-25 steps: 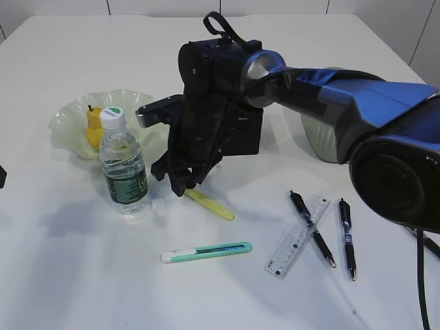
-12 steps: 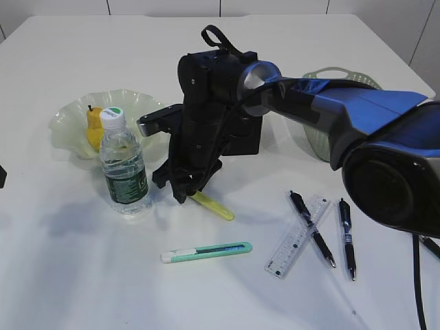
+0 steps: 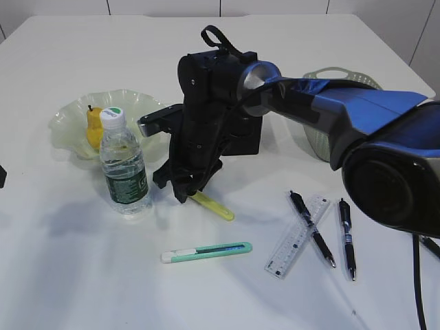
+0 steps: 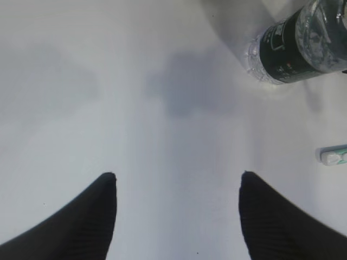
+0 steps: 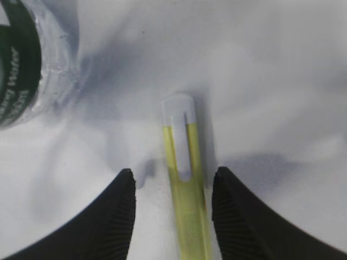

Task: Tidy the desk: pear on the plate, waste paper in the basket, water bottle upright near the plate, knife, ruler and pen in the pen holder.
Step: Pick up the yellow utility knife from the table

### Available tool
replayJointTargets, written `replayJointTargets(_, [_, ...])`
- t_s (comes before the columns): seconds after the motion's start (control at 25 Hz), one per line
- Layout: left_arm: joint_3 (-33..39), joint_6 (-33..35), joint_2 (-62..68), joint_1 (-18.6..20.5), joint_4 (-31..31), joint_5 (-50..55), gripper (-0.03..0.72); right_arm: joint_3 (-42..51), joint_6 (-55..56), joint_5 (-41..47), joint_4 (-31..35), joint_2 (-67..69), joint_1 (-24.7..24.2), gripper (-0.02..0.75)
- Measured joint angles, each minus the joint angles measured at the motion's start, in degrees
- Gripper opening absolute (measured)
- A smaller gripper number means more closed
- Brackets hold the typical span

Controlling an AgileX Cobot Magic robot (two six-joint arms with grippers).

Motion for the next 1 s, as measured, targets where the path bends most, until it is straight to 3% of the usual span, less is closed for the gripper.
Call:
replayJointTargets(0.4, [0.0, 0.0, 0.0, 0.0, 0.0, 0.0, 0.5, 0.0, 0.4, 0.0, -0.1, 0.5, 0.0, 0.329])
replayJointTargets(0.84, [0.0, 0.0, 0.0, 0.0, 0.0, 0.0, 0.5, 0.0, 0.5, 0.0, -0.5, 0.6, 0.0, 0.159])
replayJointTargets(1.0, [0.0, 0.0, 0.0, 0.0, 0.0, 0.0, 0.5, 0.0, 0.5, 0.0, -0.5, 0.6, 0.0, 0.147])
